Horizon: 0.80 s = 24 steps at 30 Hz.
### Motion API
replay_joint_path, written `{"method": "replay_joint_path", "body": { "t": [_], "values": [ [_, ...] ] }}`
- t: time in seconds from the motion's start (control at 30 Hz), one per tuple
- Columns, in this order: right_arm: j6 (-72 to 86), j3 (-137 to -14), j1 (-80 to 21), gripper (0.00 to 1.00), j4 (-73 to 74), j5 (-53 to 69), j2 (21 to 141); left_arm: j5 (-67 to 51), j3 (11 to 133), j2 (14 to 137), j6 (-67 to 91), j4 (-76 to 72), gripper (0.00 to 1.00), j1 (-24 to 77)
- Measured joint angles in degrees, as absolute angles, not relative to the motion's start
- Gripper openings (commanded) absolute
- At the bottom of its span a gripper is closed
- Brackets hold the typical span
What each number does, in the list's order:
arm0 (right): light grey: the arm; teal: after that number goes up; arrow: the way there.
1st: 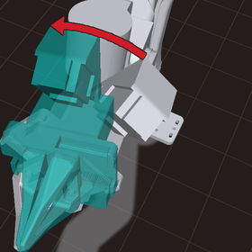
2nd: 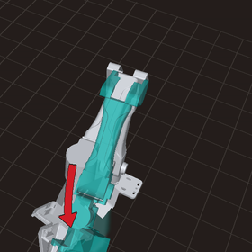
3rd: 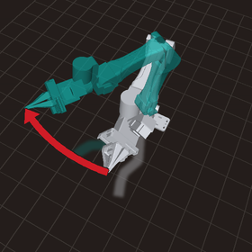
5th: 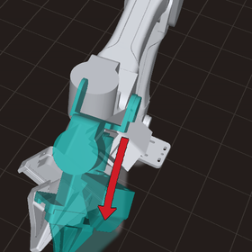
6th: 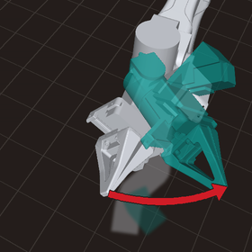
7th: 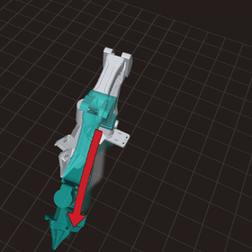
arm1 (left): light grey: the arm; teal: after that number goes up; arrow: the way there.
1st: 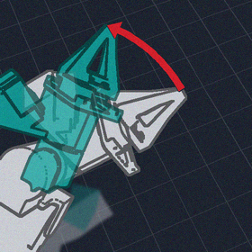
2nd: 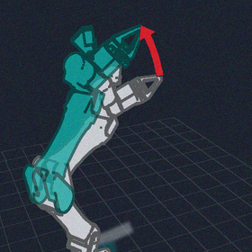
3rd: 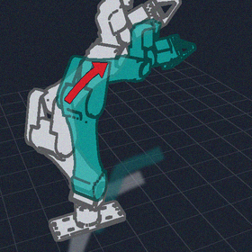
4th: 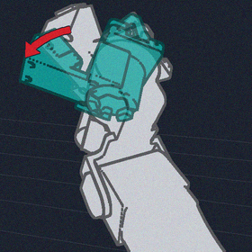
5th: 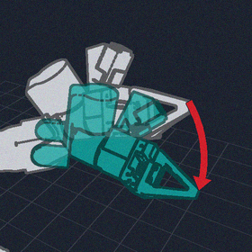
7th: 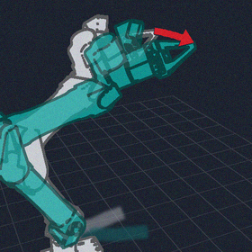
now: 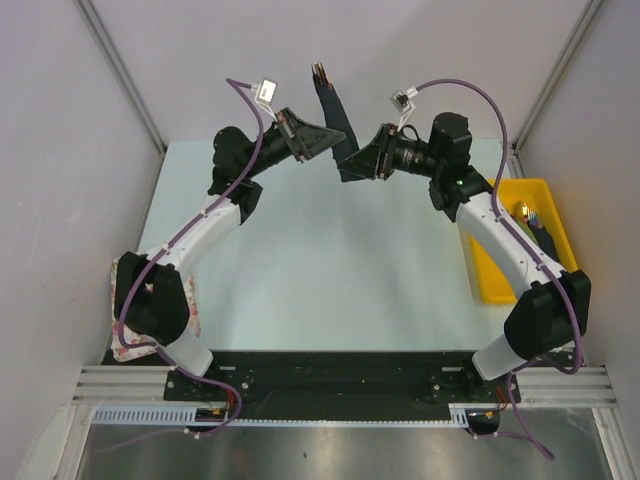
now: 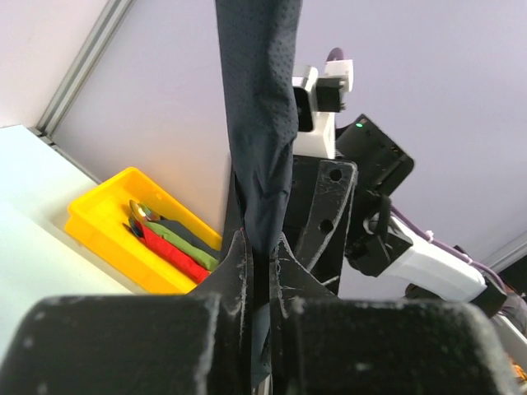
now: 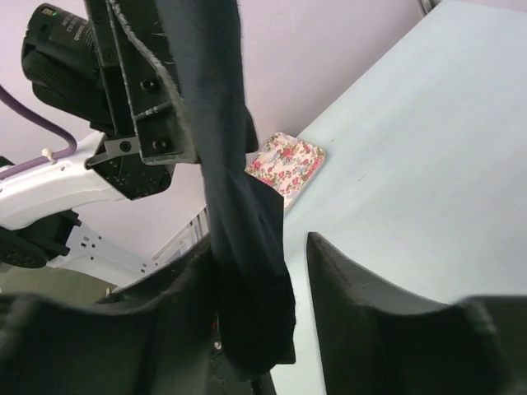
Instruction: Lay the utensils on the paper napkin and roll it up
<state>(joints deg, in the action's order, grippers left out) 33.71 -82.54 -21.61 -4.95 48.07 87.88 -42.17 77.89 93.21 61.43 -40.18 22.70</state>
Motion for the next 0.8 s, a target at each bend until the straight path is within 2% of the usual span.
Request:
{"method": "replay_joint_path", "body": {
  "t": [0.17,0.33,0.37,0.4,0.43,0.47,0.57,0.8],
  "values": [
    [34.6,-82.5,-21.5,0.00,-5.5,49.6,88.0,-42.1,78.0,94.0,61.5,-40.0,0.00,22.7],
    [34.5,-82.5,-21.3,0.00,-6.2,50.7,88.1,-42.2,78.0,94.0,62.5,-40.3,0.00,22.7],
    [34.5,-82.5,-21.3,0.03,-6.2,50.9,88.1,-42.2,78.0,94.0,62.5,-40.4,0.00,22.7],
    [34.5,-82.5,-21.3,0.14,-6.2,51.0,88.1,-42.2,78.0,94.0,62.5,-40.5,0.00,22.7],
    [34.5,-82.5,-21.2,0.36,-6.3,51.1,88.1,-42.2,78.0,94.0,62.5,-40.6,0.00,22.7],
    [34.5,-82.5,-21.2,0.43,-6.3,51.1,88.1,-42.3,78.0,94.0,62.5,-40.7,0.00,22.7],
    [34.3,-82.7,-21.1,0.52,-5.2,50.9,88.1,-42.4,78.0,94.1,62.4,-40.9,0.00,22.7],
    [34.0,-82.9,-19.5,0.59,-2.8,50.5,88.1,-42.3,78.0,94.1,62.4,-41.5,0.00,22.7]
  ]
}}
